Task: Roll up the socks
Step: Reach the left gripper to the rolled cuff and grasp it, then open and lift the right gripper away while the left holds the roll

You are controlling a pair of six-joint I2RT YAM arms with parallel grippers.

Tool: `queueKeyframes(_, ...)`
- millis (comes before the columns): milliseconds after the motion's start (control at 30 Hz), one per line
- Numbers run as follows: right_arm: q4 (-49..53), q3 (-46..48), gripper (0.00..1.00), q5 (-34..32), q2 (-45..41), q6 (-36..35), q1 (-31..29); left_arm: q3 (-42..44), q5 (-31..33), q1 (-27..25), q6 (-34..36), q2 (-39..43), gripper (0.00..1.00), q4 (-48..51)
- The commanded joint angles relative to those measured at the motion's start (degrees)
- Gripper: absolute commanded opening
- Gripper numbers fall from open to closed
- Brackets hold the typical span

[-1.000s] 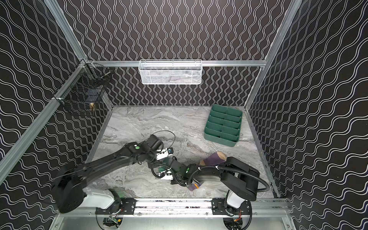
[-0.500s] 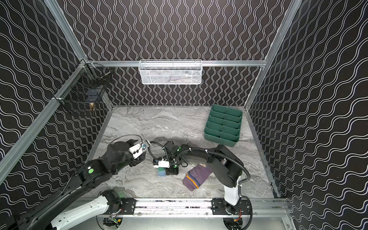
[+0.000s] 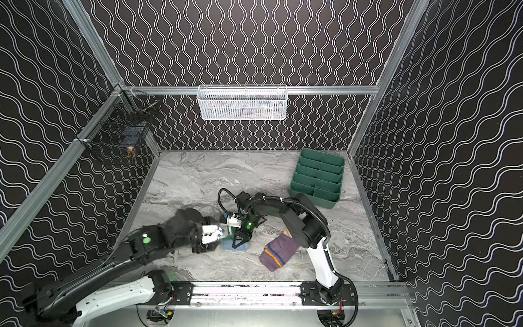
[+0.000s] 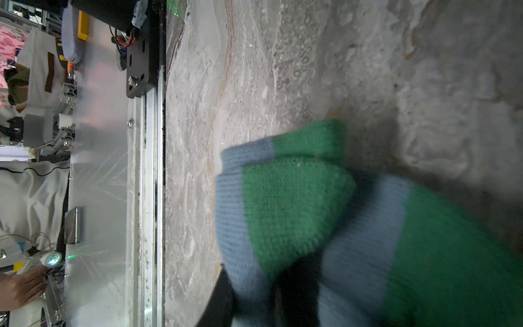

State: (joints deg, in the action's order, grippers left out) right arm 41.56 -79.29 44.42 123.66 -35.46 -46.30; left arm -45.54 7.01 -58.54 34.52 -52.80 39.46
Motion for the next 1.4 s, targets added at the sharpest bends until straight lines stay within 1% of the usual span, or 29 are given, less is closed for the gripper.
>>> queueKeyframes(0, 2.6, 0.6, 0.0, -21.4, 4.0, -1.8, 0.1, 2.9, 9.2, -4.9, -0.1, -4.6, 0.72, -3.7)
queueKeyframes(133, 3.3, -0.1, 0.0, -21.0, 4.4, -2.3, 0.5, 5.7, 10.8, -7.2, -1.1, -13.6, 0.73, -8.8)
queueKeyframes(267, 3.7, -0.1, 0.0, -20.3, 4.3, -2.9, 0.5, 5.7, 13.6, -7.3, -0.9, -21.9, 0.72, -13.4)
queueKeyframes(433, 4.1, 0.0, 0.0, -20.1, 4.6, -3.7, 0.6, 6.8, 14.2, -7.2, -0.4, -26.8, 0.72, -20.0)
queueKeyframes(500, 4.3, -0.1, 0.0, -19.9, 4.7, -3.9, 0.6, 7.1, 14.3, -7.2, -0.2, -28.8, 0.69, -22.1)
queueKeyframes(600, 4.5, 0.0, 0.0, -19.7, 4.6, -4.2, 0.6, 6.9, 14.3, -7.2, -0.3, -31.9, 0.54, -23.4)
queueKeyframes(700, 4.6, -0.1, 0.0, -19.7, 4.6, -4.4, 0.6, 6.1, 13.4, -7.1, -1.1, -34.3, 0.35, -22.7)
queueKeyframes(767, 4.7, -0.1, 0.0, -19.6, 4.6, -4.4, 0.6, 5.8, 12.7, -7.2, -1.7, -35.2, 0.19, -22.3)
queueKeyframes(833, 4.3, -0.2, 0.0, -19.9, 4.5, -3.8, 0.6, 5.9, 12.8, -7.2, -1.9, -35.3, 0.0, -22.2)
queueKeyframes(933, 2.4, 0.4, 0.0, -21.1, 3.2, -2.4, 0.6, 5.9, 11.7, -7.2, -1.8, -34.6, 0.0, -21.6)
queueKeyframes(1000, -1.5, 2.4, 0.04, -23.4, 0.6, -0.4, 0.6, 5.8, 11.0, -7.2, -2.0, -34.1, 0.0, -20.7)
queueKeyframes(1033, -3.8, 4.0, 0.08, -24.1, -1.5, 0.2, 0.6, 5.8, 10.7, -7.2, -2.0, -33.9, 0.0, -20.2)
queueKeyframes(1100, -9.3, 7.5, 0.22, -25.8, -6.0, 1.7, 0.6, 5.6, 10.0, -7.2, -2.3, -33.5, 0.0, -19.3)
queueKeyframes(1167, -13.6, 11.3, 0.36, -26.7, -11.4, 1.8, 0.6, 5.6, 9.4, -7.2, -2.6, -33.3, 0.0, -18.7)
queueKeyframes(1233, -16.3, 14.0, 0.46, -27.8, -14.6, 1.8, 0.6, 5.6, 8.9, -7.2, -2.8, -33.3, 0.0, -18.1)
queueKeyframes(1267, -17.4, 15.3, 0.5, -28.8, -17.8, 1.7, 0.6, 5.6, 8.8, -7.2, -2.8, -33.3, 0.0, -17.9)
queueKeyframes(1367, -18.4, 17.1, 0.51, -32.4, -21.8, 2.8, 0.6, 5.9, 8.3, -7.3, -2.8, -33.2, 0.0, -17.8)
